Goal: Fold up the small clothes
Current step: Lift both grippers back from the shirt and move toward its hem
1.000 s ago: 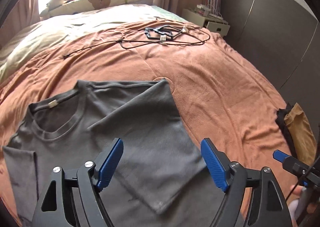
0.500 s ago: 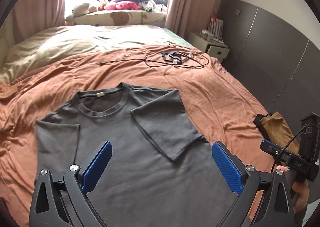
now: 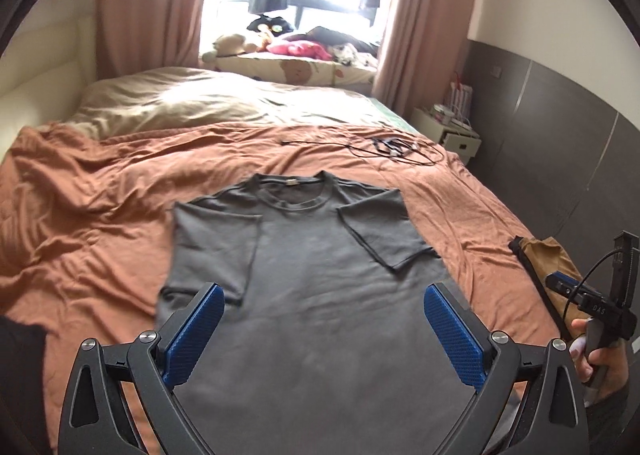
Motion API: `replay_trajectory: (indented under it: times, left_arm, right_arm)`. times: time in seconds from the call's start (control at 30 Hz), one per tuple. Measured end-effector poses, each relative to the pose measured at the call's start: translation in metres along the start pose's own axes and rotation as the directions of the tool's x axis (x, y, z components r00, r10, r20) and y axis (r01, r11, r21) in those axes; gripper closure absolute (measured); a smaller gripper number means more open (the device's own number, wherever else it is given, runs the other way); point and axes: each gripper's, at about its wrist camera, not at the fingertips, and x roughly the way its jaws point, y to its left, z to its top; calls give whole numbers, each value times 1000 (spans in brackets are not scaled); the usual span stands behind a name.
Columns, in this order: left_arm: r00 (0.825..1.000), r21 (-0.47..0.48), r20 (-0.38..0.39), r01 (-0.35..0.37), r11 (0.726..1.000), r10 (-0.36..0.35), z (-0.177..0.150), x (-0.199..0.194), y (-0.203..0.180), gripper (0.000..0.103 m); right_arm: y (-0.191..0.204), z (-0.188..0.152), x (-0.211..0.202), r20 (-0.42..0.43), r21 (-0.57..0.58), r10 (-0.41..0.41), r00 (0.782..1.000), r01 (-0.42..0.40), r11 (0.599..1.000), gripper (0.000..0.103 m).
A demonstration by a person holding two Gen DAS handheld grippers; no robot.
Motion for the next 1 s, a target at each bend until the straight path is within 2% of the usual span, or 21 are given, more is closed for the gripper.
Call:
replay_trajectory:
  times: [0.03, 0.1, 0.23, 0.6, 0.73, 0.8, 0.9, 1.0]
  left_arm:
    - [1000, -21, 10, -8, 1000, 9, -8, -15, 9, 2]
    - [999, -35, 24, -35, 999, 36, -18, -34, 18, 1]
    - [993, -49, 51, -105, 993, 108, -40, -69, 30, 0]
    - [977, -142, 161, -115, 983, 138, -110, -170, 56, 0]
    - [967, -168, 189, -137, 976, 168, -136, -189, 62, 0]
    - [969, -190, 191, -121, 974, 157, -148, -192, 68, 0]
    - [973, -209, 174, -117, 971, 155, -167, -192, 73, 0]
    - [973, -208, 169, -123, 970, 160, -183, -191, 75, 0]
  right_arm:
    - [4, -2, -8, 2, -6, -7, 1000, 7, 1000, 13]
    - [12, -5, -25, -3, -12, 0, 1000, 0, 1000, 0]
    - [21, -17, -51, -4, -45, -28, 1000, 28, 999, 0]
    - [14, -59, -121, 19, -56, -21, 1000, 22, 998, 0]
    - [8, -76, -138, 30, -65, 2, 1000, 0, 998, 0]
    - [4, -83, -142, 22, -61, 20, 1000, -19, 998, 0]
    - [0, -92, -147, 26, -72, -26, 999, 28, 997, 0]
    - [1, -104, -152, 33, -85, -38, 999, 41, 996, 0]
